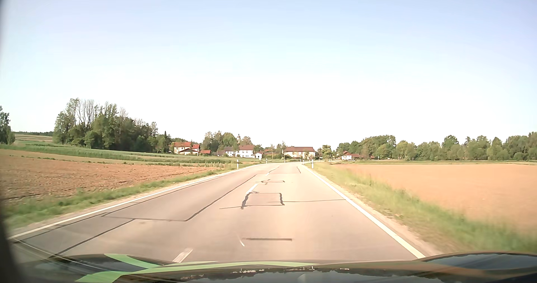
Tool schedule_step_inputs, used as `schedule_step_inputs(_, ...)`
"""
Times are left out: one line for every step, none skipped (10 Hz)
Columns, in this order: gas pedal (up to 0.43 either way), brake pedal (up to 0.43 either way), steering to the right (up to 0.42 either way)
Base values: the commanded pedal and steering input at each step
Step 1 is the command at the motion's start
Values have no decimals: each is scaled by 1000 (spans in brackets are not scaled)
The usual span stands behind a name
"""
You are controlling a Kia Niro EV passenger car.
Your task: Follow the waypoints while adhering to traffic rules and regulations
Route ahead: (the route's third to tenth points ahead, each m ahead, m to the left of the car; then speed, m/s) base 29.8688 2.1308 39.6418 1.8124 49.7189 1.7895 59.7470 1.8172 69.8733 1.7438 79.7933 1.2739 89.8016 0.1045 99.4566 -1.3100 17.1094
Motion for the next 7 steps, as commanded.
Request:
schedule_step_inputs(157,0,1)
schedule_step_inputs(157,0,1)
schedule_step_inputs(157,0,1)
schedule_step_inputs(150,0,0)
schedule_step_inputs(150,0,0)
schedule_step_inputs(130,0,0)
schedule_step_inputs(39,0,-1)
